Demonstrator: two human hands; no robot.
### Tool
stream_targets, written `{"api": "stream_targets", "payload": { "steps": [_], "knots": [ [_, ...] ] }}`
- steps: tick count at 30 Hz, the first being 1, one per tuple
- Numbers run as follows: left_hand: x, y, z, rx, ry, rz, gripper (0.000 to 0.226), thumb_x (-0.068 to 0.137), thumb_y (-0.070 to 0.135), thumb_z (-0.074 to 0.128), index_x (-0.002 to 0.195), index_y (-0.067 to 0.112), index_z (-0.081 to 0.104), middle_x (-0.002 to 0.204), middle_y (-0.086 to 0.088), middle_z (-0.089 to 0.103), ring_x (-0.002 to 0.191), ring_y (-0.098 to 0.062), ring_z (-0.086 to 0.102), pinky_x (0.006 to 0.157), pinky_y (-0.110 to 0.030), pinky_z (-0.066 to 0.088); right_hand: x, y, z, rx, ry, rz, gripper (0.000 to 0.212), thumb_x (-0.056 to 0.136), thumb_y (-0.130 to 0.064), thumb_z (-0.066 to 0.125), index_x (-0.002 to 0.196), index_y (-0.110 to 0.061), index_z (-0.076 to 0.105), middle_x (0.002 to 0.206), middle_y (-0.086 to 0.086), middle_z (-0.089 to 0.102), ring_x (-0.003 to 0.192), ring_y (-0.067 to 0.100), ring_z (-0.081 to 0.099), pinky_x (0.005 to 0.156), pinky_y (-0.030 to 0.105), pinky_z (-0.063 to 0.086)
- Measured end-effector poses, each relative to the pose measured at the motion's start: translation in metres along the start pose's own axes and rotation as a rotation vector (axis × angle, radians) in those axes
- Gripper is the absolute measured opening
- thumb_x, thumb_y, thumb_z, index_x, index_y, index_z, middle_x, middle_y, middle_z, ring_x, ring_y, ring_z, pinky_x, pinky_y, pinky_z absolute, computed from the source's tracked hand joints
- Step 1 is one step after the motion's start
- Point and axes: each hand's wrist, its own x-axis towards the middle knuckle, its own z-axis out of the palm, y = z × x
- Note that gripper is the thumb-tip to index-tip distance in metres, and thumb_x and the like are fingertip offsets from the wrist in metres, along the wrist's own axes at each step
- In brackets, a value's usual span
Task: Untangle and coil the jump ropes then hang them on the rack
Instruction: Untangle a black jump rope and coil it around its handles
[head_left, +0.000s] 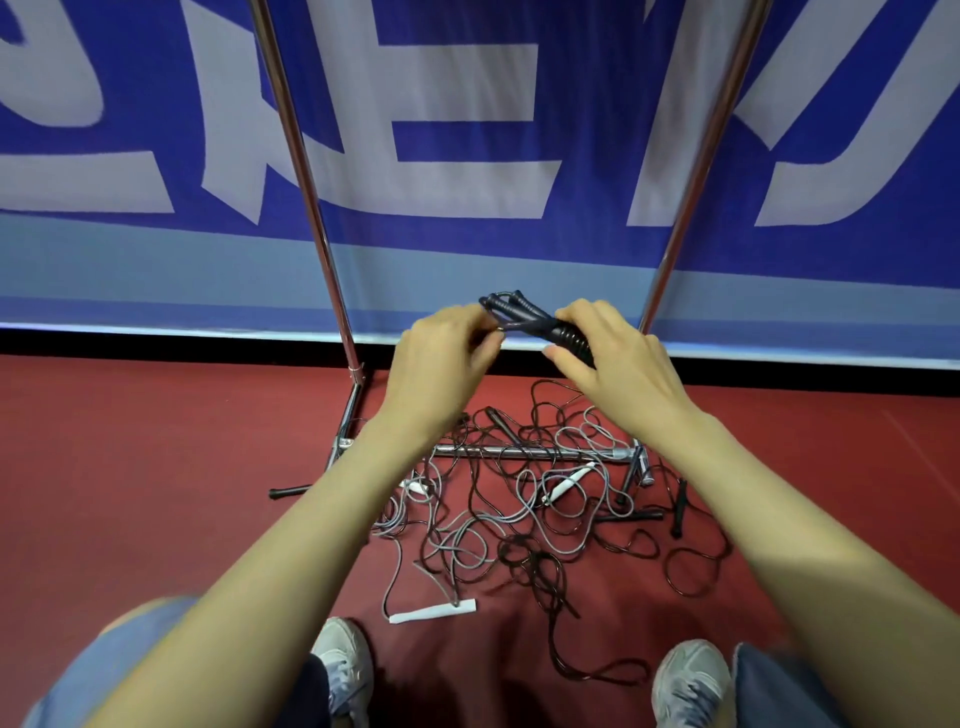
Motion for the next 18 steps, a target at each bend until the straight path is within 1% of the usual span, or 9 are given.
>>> {"api": "stream_targets", "payload": {
  "steps": [1,3,6,8,9,10,12,15,18],
  "knots": [
    [-0.002,0.003,0.000,-0.037,0.092,0.059,0.007,0.089,0.018,0.064,0.087,0.010,0.064,0.084,-0.003,0.066,0.074,-0.024,0.063,0.068,-0.038,0.051,0.001,-0.003,0.000,0.028,0.009,0.019,0.031,0.097,-0.038,0.051,0.120,-0.018,0.048,0.110,0.001,0.053,0.088,0.034,0.058,0.069,0.038,0.041],
    [-0.005,0.010,0.003,-0.256,0.118,0.019,0.008,0.090,0.014,0.061,0.086,0.011,0.056,0.083,-0.003,0.058,0.066,-0.022,0.062,0.063,-0.034,0.049,0.003,-0.007,0.001,0.091,0.013,0.060,0.028,0.098,-0.037,0.051,0.117,-0.018,0.048,0.107,0.002,0.054,0.089,0.032,0.056,0.071,0.038,0.040],
    [-0.008,0.021,0.007,-0.604,-0.093,-0.278,0.015,0.091,0.016,0.064,0.084,0.013,0.051,0.070,0.002,0.053,0.047,-0.013,0.047,0.049,-0.023,0.037,0.006,-0.006,0.000,0.192,0.008,0.124,0.026,0.097,-0.035,0.051,0.117,-0.019,0.046,0.107,0.001,0.057,0.087,0.029,0.054,0.073,0.037,0.039],
    [-0.007,0.023,0.008,-0.871,-0.254,-0.471,0.016,0.094,0.023,0.061,0.085,0.014,0.051,0.067,0.003,0.050,0.042,-0.008,0.034,0.044,-0.019,0.029,0.006,-0.003,-0.001,0.246,0.008,0.146,0.024,0.098,-0.034,0.051,0.116,-0.021,0.045,0.100,-0.001,0.059,0.077,0.027,0.056,0.072,0.038,0.042],
    [-0.006,0.022,0.007,-0.951,-0.322,-0.537,0.019,0.097,0.029,0.055,0.088,0.012,0.055,0.066,0.003,0.050,0.043,-0.006,0.032,0.045,-0.019,0.027,0.006,-0.001,-0.001,0.278,0.007,0.153,0.022,0.097,-0.034,0.051,0.114,-0.023,0.044,0.094,-0.001,0.060,0.070,0.026,0.059,0.071,0.039,0.047],
    [-0.005,0.020,0.007,-0.981,-0.392,-0.585,0.030,0.100,0.037,0.047,0.092,0.010,0.059,0.063,0.003,0.050,0.044,-0.006,0.031,0.046,-0.019,0.026,0.007,0.000,-0.001,0.318,0.004,0.164,0.019,0.097,-0.035,0.052,0.112,-0.025,0.043,0.088,-0.001,0.061,0.063,0.025,0.062,0.070,0.041,0.051],
    [-0.002,0.015,0.005,-1.024,-0.511,-0.649,0.047,0.102,0.042,0.035,0.096,0.007,0.066,0.060,0.005,0.050,0.050,-0.007,0.033,0.050,-0.021,0.027,0.007,0.002,-0.001,0.408,-0.010,0.185,0.017,0.096,-0.036,0.052,0.108,-0.031,0.042,0.081,0.000,0.062,0.051,0.019,0.063,0.064,0.042,0.055],
    [-0.001,0.007,0.004,-1.083,-0.610,-0.676,0.029,0.099,0.029,0.047,0.094,0.010,0.067,0.063,0.008,0.053,0.059,-0.006,0.040,0.060,-0.022,0.033,0.007,0.003,-0.003,0.513,-0.039,0.199,0.018,0.094,-0.036,0.055,0.107,-0.032,0.044,0.076,0.004,0.065,0.048,0.020,0.063,0.056,0.043,0.057],
    [0.001,0.003,0.002,-1.130,-0.521,-0.641,0.016,0.095,0.021,0.055,0.092,0.010,0.067,0.065,0.007,0.056,0.062,-0.008,0.052,0.068,-0.021,0.045,0.009,0.001,-0.007,0.713,-0.059,0.220,0.017,0.093,-0.030,0.060,0.104,-0.027,0.048,0.067,0.008,0.064,0.045,0.023,0.061,0.047,0.035,0.053]
  ]
}}
